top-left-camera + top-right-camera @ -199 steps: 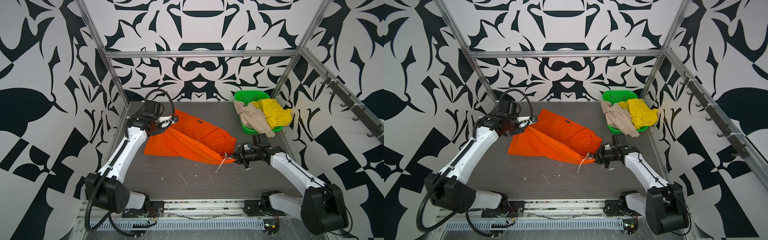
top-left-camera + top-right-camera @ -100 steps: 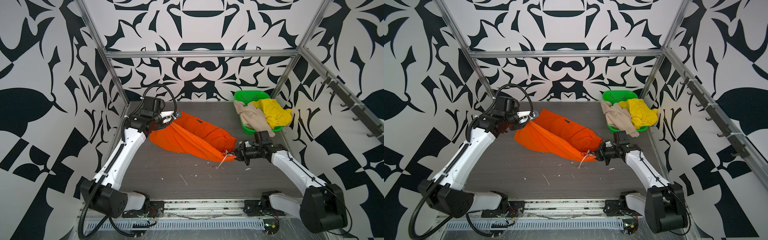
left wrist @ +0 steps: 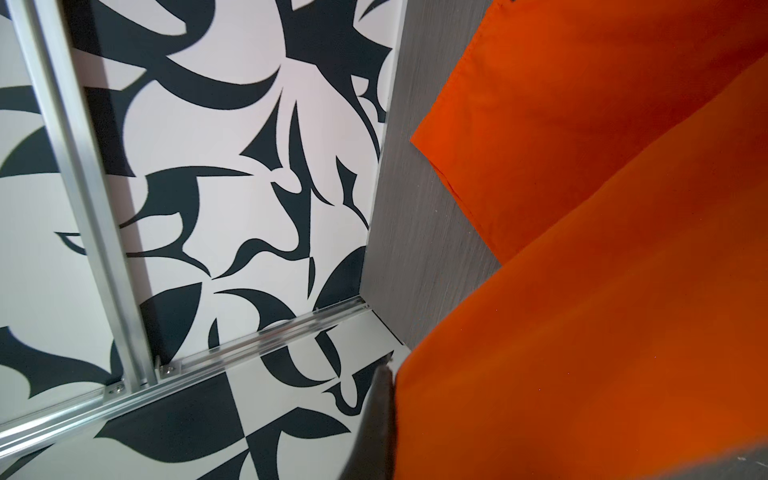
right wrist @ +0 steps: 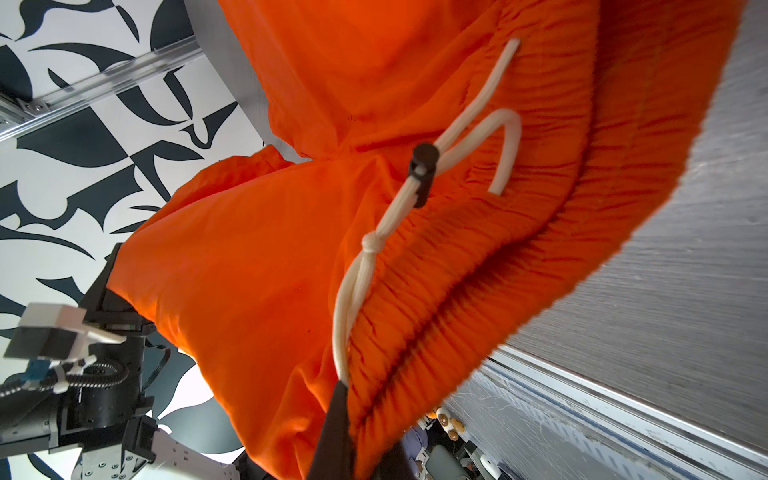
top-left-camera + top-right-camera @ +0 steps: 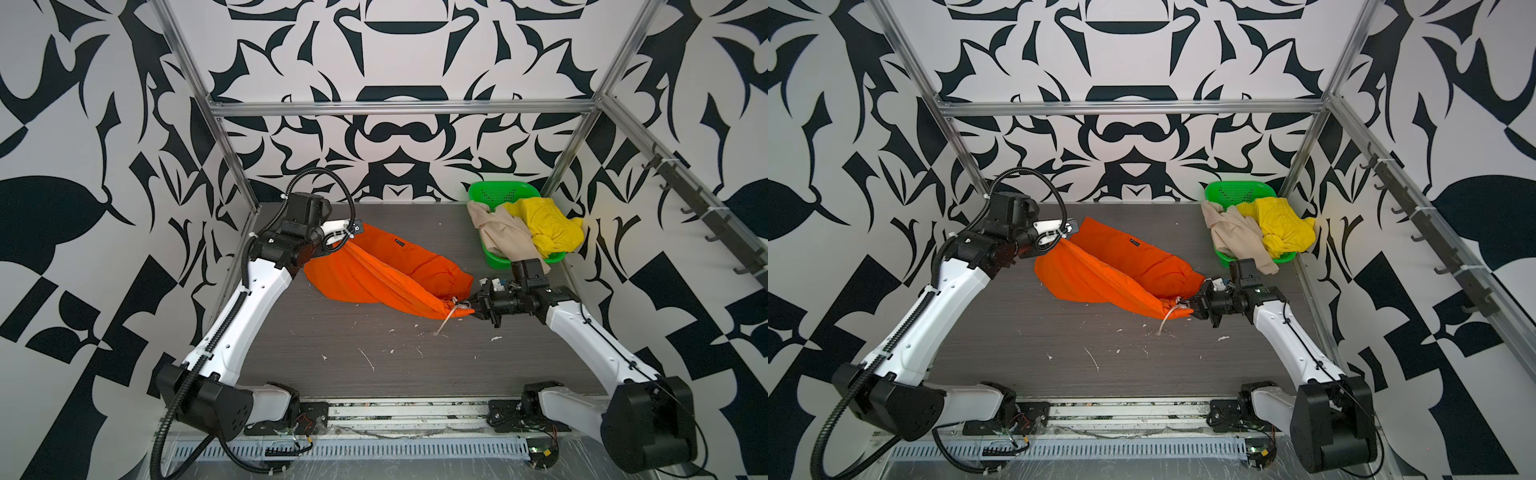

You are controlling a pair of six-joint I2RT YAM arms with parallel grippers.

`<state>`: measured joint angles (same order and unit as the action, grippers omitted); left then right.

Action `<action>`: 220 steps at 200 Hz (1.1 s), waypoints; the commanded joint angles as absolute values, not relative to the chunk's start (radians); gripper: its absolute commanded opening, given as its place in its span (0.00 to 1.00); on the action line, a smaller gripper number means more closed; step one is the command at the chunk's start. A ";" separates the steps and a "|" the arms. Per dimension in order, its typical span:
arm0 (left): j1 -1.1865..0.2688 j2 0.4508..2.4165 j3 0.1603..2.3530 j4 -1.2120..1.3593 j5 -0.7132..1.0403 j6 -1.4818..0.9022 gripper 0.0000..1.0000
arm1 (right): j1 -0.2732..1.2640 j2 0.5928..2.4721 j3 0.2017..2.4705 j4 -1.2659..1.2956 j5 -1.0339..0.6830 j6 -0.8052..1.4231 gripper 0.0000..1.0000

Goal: Fold and stack the shorts

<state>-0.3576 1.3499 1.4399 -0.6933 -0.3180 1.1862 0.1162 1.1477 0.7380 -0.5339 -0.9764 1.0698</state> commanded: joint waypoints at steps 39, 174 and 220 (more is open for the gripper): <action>-0.334 1.389 1.471 -0.689 -0.362 1.194 0.00 | 0.105 1.188 0.791 -0.546 -0.995 1.028 0.00; -0.281 1.662 1.672 -0.615 -0.315 1.202 0.00 | 0.045 1.369 0.832 -0.507 -1.027 0.970 0.00; -0.276 1.789 1.775 -0.591 -0.292 1.191 0.00 | 0.020 1.435 0.860 -0.494 -1.030 0.955 0.00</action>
